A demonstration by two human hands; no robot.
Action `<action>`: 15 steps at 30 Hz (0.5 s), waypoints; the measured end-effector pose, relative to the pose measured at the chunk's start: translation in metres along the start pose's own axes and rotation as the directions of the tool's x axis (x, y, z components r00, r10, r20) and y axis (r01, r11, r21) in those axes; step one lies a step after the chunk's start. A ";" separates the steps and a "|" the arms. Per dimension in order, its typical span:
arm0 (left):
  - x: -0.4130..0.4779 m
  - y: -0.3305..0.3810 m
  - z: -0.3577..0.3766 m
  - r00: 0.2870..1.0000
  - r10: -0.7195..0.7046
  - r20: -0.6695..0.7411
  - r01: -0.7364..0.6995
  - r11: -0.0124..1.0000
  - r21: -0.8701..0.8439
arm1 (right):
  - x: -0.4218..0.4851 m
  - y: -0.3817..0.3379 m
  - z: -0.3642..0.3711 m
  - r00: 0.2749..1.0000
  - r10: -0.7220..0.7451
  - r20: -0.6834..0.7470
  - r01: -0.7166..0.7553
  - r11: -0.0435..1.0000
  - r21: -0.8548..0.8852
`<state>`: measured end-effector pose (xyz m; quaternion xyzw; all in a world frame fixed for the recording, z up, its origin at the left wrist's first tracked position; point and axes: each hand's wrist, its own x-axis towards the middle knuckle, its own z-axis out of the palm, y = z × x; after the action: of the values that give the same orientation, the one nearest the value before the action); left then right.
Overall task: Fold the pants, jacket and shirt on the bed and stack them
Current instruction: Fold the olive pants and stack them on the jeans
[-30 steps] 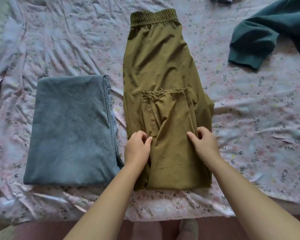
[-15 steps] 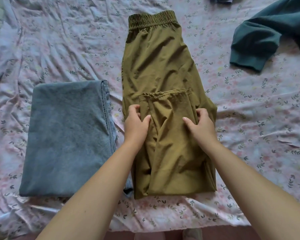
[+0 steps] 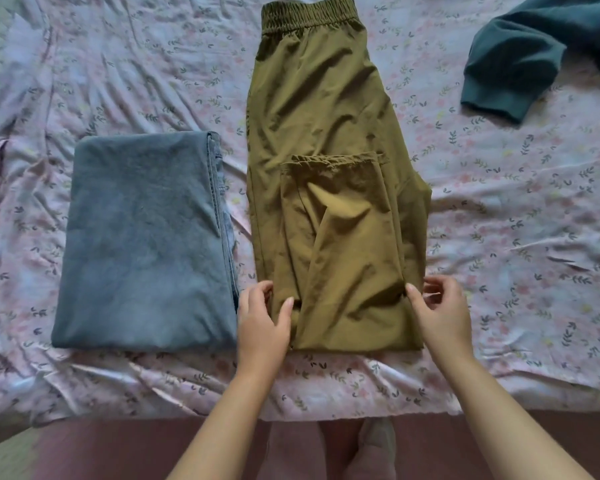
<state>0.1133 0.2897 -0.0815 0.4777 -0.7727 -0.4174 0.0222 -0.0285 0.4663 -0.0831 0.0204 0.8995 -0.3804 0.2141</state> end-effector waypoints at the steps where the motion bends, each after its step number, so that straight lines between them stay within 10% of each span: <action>1: -0.014 -0.005 0.004 1.000 -0.010 0.002 0.010 0.999 0.032 | -0.010 0.010 -0.002 0.999 0.039 0.011 -0.039 0.999 -0.008; 10: -0.047 -0.001 0.017 0.986 -0.167 0.011 0.162 0.970 0.179 | -0.037 0.025 0.003 0.952 0.225 0.206 -0.280 0.914 0.295; 15: -0.049 0.003 0.007 0.960 -0.275 0.047 0.272 0.891 -0.364 | -0.042 0.023 -0.010 0.969 0.139 0.203 -0.188 0.950 0.247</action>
<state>0.1349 0.3318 -0.0658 0.5702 -0.6061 -0.5518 0.0542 0.0107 0.4950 -0.0756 0.0884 0.8122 -0.4783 0.3222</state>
